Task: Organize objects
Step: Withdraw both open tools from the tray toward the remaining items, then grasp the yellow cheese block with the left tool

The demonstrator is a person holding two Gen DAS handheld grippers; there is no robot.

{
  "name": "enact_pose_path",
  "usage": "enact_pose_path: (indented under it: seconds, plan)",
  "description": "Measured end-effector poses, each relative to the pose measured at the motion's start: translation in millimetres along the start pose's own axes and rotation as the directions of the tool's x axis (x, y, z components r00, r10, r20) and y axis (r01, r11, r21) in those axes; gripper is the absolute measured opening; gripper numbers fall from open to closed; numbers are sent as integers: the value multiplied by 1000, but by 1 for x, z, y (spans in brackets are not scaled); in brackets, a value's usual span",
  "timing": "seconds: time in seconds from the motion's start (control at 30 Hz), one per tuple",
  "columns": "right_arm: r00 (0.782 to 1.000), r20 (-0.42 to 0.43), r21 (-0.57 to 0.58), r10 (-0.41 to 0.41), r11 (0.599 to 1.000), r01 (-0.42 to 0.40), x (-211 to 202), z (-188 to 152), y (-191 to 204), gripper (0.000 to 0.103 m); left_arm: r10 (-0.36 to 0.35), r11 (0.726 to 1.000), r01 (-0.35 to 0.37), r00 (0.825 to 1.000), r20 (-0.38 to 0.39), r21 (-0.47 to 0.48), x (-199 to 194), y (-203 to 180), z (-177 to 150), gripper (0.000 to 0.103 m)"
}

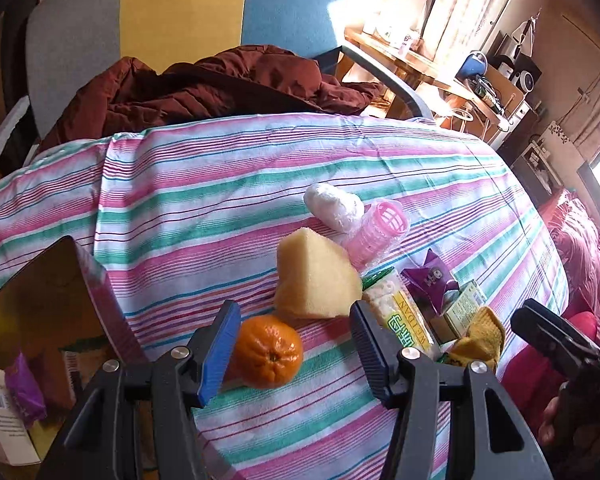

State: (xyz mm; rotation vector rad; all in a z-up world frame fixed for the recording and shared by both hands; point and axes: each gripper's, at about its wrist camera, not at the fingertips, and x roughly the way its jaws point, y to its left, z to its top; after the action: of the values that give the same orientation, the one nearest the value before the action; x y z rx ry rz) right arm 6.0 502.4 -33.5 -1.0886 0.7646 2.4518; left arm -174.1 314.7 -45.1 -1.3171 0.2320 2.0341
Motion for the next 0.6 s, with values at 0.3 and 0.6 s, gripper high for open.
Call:
enact_pose_path:
  seconds: [0.3,0.6]
  plan:
    - [1000,-18,1,6,1000,-6,4,0,1,103,-42,999,43,998,-46,11,36,-7,20,57]
    - [1000,-30,-6,0,1000,-1,7,-1,1,103,-57,998,59,997,-56,33,49,-10,20,39]
